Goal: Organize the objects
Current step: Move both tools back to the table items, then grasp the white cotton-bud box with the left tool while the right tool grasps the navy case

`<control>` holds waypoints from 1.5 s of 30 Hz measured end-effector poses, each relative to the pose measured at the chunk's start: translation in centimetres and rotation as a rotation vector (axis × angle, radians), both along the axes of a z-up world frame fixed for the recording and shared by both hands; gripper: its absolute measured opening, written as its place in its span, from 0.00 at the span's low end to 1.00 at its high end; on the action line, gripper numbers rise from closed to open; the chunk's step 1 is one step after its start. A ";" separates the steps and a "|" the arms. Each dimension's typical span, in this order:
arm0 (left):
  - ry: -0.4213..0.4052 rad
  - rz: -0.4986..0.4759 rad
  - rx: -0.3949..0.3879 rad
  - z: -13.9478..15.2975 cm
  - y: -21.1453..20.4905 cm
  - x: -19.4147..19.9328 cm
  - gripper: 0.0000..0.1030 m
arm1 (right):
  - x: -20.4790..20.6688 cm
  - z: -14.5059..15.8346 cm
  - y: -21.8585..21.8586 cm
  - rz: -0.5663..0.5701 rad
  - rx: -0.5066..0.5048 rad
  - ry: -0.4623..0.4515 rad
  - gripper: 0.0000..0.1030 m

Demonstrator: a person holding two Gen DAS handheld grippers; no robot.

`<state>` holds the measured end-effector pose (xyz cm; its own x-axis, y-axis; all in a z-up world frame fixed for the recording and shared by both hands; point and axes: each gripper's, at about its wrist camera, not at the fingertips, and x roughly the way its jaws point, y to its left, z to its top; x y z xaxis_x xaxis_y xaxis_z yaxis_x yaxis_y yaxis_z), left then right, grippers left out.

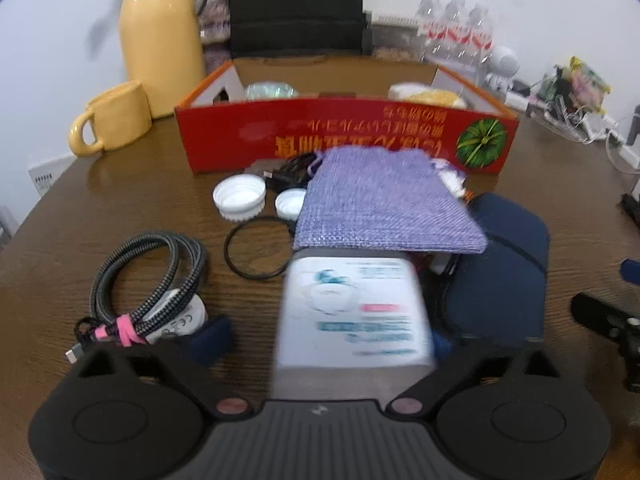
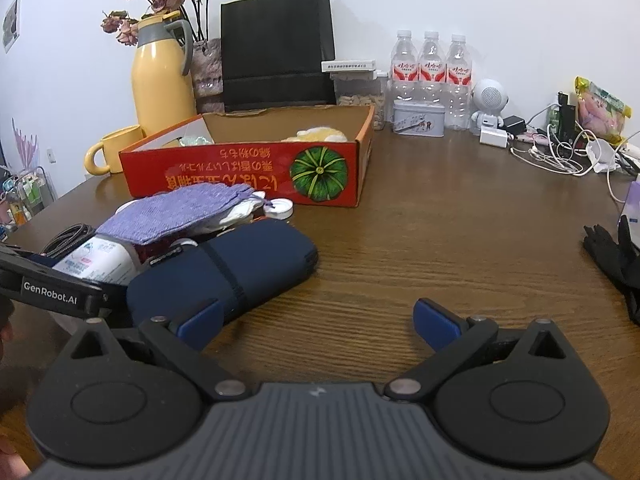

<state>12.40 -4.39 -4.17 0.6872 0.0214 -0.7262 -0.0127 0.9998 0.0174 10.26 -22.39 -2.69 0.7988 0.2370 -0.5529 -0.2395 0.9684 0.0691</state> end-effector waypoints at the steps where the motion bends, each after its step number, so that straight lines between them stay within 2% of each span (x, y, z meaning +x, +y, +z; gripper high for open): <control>1: -0.015 -0.002 -0.004 0.2 0.0 -0.3 0.62 | 0.0 0.0 0.2 -0.001 -0.004 0.004 1.00; 9: -0.095 -0.019 -0.038 1.3 1.3 -2.4 0.62 | 0.3 0.5 2.4 0.003 0.000 0.024 1.00; 17: -0.141 0.002 -0.075 2.4 3.7 -3.9 0.63 | 2.1 1.0 6.6 -0.011 0.014 0.053 1.00; 25: -0.152 0.000 -0.097 2.7 4.4 -4.3 0.63 | 3.5 0.2 10.4 -0.078 -0.073 0.062 1.00; 35: -0.143 -0.003 -0.118 2.3 4.7 -4.5 0.63 | 1.1 0.2 6.5 -0.059 -0.115 0.086 1.00; 39: -0.142 0.001 -0.120 2.3 4.7 -4.4 0.63 | 0.9 0.2 4.6 -0.070 -0.059 0.103 1.00; 45: -0.143 -0.003 -0.118 2.3 4.7 -4.5 0.63 | 2.4 -0.5 5.3 -0.055 -0.042 0.114 1.00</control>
